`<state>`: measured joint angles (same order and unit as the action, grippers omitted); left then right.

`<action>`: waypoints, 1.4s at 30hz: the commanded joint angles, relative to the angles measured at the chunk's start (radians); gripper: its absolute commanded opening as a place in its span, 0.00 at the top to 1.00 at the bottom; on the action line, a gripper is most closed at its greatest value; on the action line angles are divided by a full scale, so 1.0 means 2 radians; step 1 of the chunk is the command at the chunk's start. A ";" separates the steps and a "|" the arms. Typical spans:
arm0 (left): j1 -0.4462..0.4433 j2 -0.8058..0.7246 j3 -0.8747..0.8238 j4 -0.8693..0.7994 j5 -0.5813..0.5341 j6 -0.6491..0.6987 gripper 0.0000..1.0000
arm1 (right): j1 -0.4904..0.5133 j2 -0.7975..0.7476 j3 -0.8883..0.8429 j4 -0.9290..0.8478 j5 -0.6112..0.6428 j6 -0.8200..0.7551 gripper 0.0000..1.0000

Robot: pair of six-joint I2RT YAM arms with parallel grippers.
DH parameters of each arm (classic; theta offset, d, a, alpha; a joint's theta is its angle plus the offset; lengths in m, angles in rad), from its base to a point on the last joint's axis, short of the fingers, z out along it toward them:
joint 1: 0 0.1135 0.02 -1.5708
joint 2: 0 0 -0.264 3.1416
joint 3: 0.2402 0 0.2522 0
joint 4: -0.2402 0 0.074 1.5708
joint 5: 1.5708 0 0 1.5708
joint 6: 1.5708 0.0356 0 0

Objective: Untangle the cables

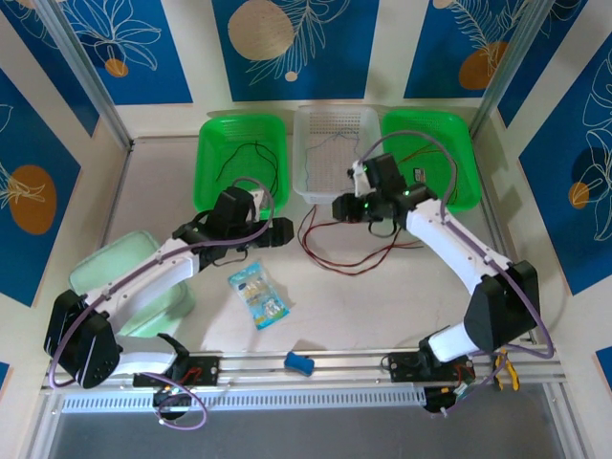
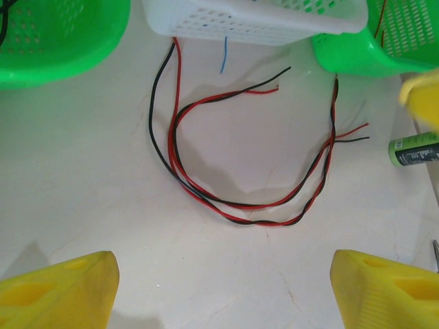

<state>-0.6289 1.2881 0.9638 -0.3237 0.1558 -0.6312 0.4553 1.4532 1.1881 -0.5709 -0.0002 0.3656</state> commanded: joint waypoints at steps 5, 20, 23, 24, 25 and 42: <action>0.008 -0.026 -0.026 -0.015 0.007 -0.009 0.19 | 0.052 0.038 -0.047 0.081 0.014 -0.017 0.69; 0.064 -0.111 -0.101 -0.029 0.018 -0.016 0.19 | 0.119 0.238 0.095 0.041 0.066 -0.037 0.76; 0.073 -0.121 -0.106 -0.036 0.024 -0.014 0.19 | 0.123 0.272 0.138 0.008 0.089 -0.029 0.75; 0.075 -0.124 -0.107 -0.037 0.024 -0.012 0.19 | 0.123 0.279 0.144 0.006 0.093 -0.029 0.73; 0.077 -0.126 -0.107 -0.037 0.026 -0.012 0.19 | 0.124 0.283 0.146 0.007 0.094 -0.028 0.72; 0.087 -0.129 -0.108 -0.039 0.036 -0.006 0.19 | 0.121 0.319 0.169 0.008 0.095 -0.023 0.75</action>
<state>-0.4664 1.0481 0.7570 -0.3832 0.2089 -0.6537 0.6991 2.0689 1.4944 -0.5224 0.1879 0.3069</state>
